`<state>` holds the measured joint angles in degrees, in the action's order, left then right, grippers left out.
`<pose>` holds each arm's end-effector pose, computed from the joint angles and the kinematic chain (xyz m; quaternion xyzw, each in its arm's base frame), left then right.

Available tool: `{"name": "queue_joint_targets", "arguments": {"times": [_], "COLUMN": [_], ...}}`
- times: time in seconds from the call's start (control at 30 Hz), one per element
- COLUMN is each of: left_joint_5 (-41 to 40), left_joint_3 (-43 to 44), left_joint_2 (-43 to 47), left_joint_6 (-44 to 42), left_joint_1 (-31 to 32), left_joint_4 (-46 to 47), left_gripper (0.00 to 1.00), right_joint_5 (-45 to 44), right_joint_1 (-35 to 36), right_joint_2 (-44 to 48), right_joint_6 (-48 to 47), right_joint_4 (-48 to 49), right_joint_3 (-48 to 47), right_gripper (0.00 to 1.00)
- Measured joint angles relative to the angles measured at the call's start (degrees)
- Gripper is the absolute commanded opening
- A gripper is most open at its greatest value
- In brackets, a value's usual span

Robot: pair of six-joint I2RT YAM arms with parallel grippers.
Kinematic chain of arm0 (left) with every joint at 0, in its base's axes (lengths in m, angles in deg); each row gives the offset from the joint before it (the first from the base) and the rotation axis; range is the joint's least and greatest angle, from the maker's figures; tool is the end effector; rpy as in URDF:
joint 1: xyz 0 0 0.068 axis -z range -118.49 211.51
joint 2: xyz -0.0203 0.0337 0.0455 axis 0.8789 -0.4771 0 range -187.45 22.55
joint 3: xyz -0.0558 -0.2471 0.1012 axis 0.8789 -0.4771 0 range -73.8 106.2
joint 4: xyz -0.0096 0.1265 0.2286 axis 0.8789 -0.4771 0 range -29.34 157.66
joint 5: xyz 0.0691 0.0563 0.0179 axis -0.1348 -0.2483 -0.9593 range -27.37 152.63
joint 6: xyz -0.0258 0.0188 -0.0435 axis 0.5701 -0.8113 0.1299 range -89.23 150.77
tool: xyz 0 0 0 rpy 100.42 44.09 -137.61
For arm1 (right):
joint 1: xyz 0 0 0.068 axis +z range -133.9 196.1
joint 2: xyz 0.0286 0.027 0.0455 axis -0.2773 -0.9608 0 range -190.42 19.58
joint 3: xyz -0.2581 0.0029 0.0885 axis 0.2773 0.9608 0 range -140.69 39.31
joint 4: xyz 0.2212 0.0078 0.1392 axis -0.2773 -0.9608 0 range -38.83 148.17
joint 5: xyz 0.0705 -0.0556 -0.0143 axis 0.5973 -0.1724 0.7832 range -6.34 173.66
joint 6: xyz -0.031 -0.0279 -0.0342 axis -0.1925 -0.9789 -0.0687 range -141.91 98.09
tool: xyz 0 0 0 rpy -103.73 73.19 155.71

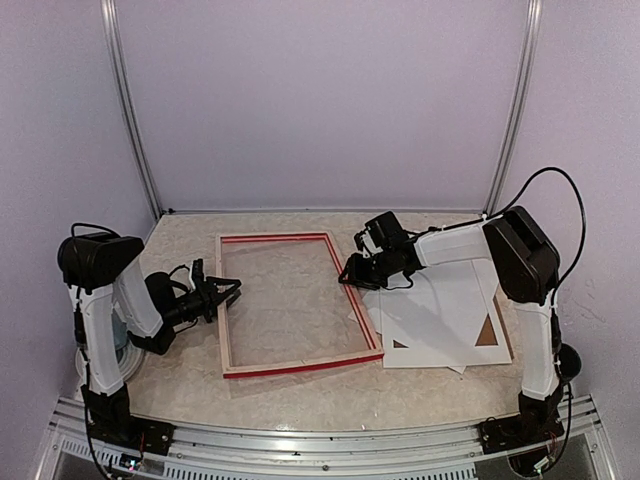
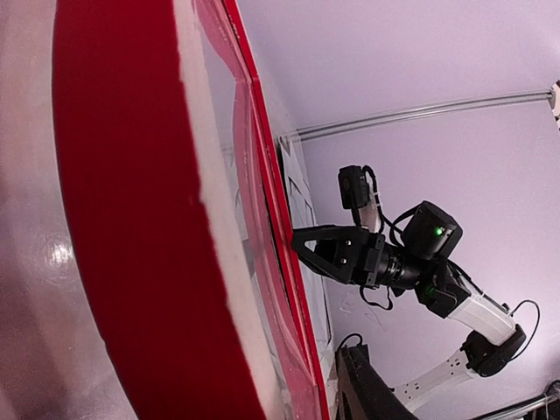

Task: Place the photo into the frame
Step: Adjust the frame body at the center of the board.

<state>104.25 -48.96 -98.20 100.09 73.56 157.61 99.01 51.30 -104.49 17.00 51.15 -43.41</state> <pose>0.2781 -0.0835 0.0800 -0.1240 0.7235 -0.6080 0.3024 0.3732 0.2750 0.1344 -0.0174 0.9274 0.3118 0.2058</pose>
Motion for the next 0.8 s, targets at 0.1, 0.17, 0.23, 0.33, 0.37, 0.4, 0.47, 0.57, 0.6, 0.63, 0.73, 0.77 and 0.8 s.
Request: {"name": "queue_joint_targets", "arguments": {"times": [0.1,0.17,0.23,0.33,0.37,0.4,0.47,0.57,0.6,0.63,0.73,0.77,0.8], "left_joint_5": [0.1,0.2,0.2,0.2,0.2,0.2,0.3,0.5,0.5,0.7,0.9,1.0,1.0], "left_joint_3": [0.0,0.0,0.0,0.0,0.0,0.0,0.0,0.0,0.0,0.0,0.0,0.0,0.0], "left_joint_2": [0.3,0.7,1.3,2.1,2.3,2.4,2.6,3.1,3.2,3.3,3.4,3.4,3.4], "left_joint_6": [-0.2,-0.3,-0.4,-0.7,-0.8,-0.9,-1.2,-1.5,-1.6,-1.6,-1.7,-1.7,-1.7], "left_joint_1": [0.1,0.1,0.2,0.4,0.4,0.4,0.4,0.5,0.6,0.6,0.8,0.9,1.0], "left_joint_4": [0.0,0.0,0.0,0.0,0.0,0.0,0.0,0.0,0.0,0.0,0.0,0.0,0.0], "left_gripper": [0.41,0.41,0.41,0.42,0.42,0.42,0.42,0.42,0.42,0.42,0.42,0.42,0.43], "right_joint_5": [0.3,0.5,0.5,0.5,0.5,0.6,0.6,0.5,0.5,0.5,0.6,0.5,0.5], "right_joint_1": [-0.1,-0.1,-0.1,-0.3,-0.3,-0.5,-0.6,-0.7,-0.7,-0.7,-0.7,-0.7,-0.7], "right_joint_2": [0.0,0.0,-0.1,-0.7,-1.1,-1.4,-2.0,-2.8,-3.0,-3.2,-3.6,-3.7,-3.7], "right_joint_6": [-0.2,-0.3,-0.3,-0.3,-0.4,-0.3,-0.3,-0.3,-0.3,-0.3,-0.3,-0.3,-0.3], "right_joint_4": [0.0,0.0,-0.1,-0.4,-0.4,-0.4,-0.4,-0.4,-0.4,-0.5,-0.9,-1.2,-1.3], "right_joint_3": [0.0,0.0,-0.2,-1.2,-1.5,-1.9,-2.7,-3.8,-4.1,-4.4,-5.4,-5.5,-5.5], "right_gripper": [0.4,0.4,0.38,0.34,0.33,0.32,0.32,0.33,0.34,0.36,0.39,0.39,0.39]}}
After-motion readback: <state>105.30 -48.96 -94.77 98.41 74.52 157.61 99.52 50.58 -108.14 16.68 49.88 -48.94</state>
